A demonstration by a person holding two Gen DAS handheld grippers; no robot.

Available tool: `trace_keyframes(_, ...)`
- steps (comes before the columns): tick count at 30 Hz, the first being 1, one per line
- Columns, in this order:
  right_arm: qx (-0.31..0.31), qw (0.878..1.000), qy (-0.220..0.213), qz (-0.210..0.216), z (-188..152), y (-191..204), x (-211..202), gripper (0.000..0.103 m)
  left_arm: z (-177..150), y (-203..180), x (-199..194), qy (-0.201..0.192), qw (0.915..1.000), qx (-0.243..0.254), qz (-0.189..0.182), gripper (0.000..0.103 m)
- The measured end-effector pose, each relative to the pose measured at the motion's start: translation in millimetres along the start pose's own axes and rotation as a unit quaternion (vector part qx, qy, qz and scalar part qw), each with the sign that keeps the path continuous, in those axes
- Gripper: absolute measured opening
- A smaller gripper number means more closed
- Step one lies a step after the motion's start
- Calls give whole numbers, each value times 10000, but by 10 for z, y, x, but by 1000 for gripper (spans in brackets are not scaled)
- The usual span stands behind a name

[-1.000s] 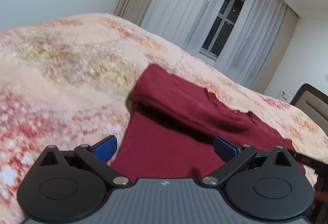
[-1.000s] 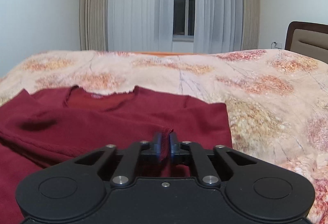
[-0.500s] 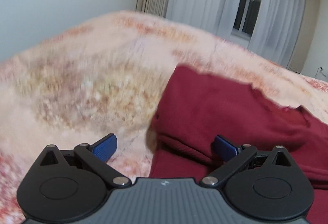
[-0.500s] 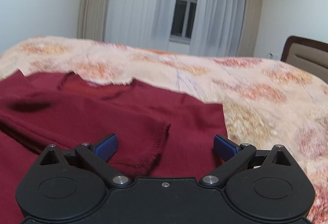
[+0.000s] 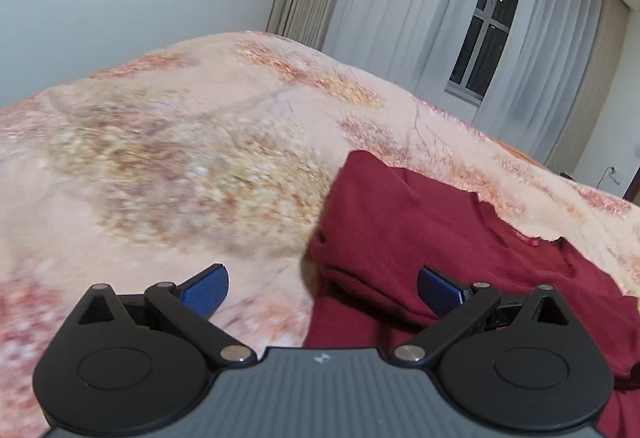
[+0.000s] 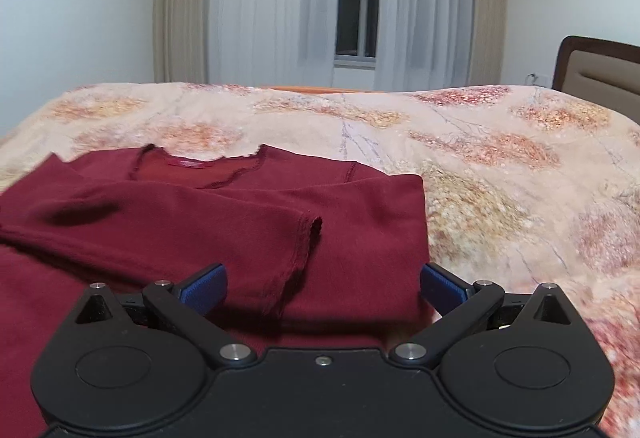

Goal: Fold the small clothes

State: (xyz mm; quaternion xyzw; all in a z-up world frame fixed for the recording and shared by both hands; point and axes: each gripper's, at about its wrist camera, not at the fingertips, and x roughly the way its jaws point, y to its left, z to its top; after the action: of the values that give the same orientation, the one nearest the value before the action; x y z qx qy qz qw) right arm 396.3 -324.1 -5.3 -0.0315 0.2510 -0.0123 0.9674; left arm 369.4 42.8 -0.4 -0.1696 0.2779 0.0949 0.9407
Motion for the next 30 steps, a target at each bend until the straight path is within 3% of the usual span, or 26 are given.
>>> trace_keyframes(7,-367,9986,9,371,-338,69,-780,102,-238,188,-703,-72,9976,680,-126,103)
trace_keyframes(14,-671,9972,27,334,-871,225,-1459,102,-712,348,-1152,201,9917,1261,-172,103)
trace_keyframes(19,-960,9936,-387,457,-1246,377,-1929,102,-1054,362,-1547,29,9804,1965,-128,103)
trace_keyframes(25,-1871,9748,-1054,604,-1677,718,-2366,102,-1308,337,-1974,-181,9659,2526,-534,103)
trace_keyframes(30,-2665,9570,-1032,500,-1957,1034,-2417,102,-1480,278,-2184,-306,9531,2954,-577,103)
